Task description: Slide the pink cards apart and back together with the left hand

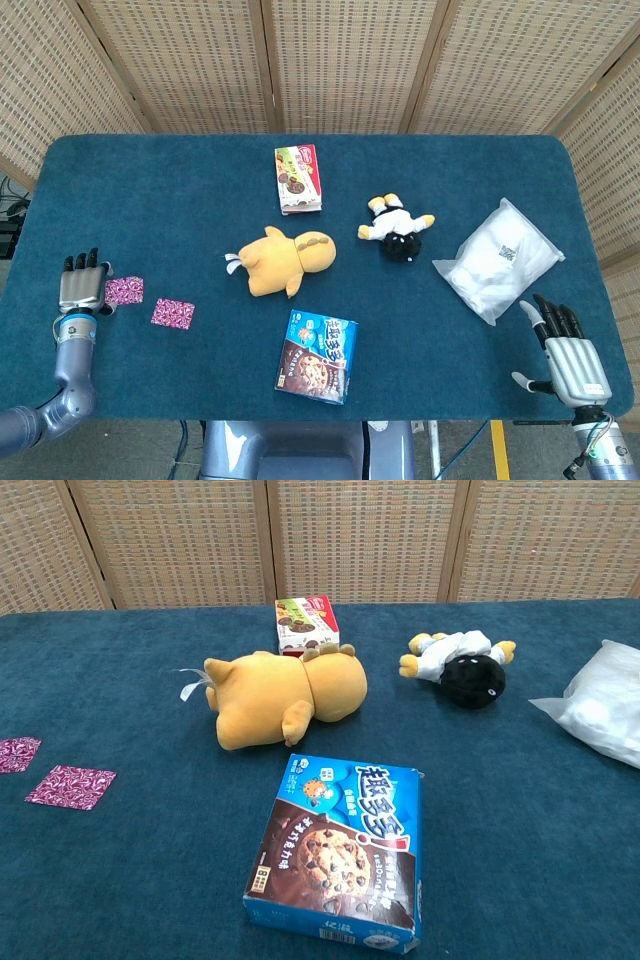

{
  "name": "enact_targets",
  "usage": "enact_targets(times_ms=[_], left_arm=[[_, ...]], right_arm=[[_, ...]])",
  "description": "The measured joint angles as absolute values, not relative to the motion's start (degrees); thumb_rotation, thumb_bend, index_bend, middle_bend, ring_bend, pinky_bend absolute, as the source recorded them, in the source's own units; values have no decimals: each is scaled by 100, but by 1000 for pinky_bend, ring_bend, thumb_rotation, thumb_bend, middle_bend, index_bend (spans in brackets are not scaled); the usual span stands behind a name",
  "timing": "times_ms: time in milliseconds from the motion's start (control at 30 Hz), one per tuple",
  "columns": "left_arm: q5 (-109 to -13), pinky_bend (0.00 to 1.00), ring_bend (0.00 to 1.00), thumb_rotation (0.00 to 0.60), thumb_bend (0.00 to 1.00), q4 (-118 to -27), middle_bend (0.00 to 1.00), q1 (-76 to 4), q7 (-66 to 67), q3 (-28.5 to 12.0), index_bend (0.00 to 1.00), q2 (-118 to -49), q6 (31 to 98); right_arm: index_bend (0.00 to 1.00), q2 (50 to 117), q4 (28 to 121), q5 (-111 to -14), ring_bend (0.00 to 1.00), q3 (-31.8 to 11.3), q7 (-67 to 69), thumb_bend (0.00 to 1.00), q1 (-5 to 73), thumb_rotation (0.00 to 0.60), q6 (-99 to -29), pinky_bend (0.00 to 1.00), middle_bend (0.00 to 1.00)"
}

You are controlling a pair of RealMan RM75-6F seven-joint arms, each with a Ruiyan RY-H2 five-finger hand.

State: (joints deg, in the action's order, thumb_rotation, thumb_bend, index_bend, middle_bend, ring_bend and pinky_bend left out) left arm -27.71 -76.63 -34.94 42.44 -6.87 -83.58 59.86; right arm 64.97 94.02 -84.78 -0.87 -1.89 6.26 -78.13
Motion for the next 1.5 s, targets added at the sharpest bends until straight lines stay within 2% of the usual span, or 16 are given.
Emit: enact_targets(times_ms=[300,567,967,1500], left_arm=[[-2848,0,0,600,271,-7722,0,-3469,4139,-716,282,-8332,5994],[-3300,0,0,600,249,-8431,0,-3420,3903,-749,281,-8075,6143],[-3892,0,0,600,234,-9472,0,-3286,4016,-368,281,-7912,6532],[-4303,0,0,600,239,-9284,0,-3350,4413,-83,282,-8212,6631]], right_arm=[[0,6506,9391,-8481,0,-86,-199,0,631,600,-7806,0,0],[0,6502,9403,-8483,0,-86,-203,0,626,600,-7817,0,0],[0,6488,9414,-8471,0,-85,-191,0,629,600,-7799,0,0],[0,6488,9411,-8458,0,-87,-188,0,628,600,-7792,0,0]])
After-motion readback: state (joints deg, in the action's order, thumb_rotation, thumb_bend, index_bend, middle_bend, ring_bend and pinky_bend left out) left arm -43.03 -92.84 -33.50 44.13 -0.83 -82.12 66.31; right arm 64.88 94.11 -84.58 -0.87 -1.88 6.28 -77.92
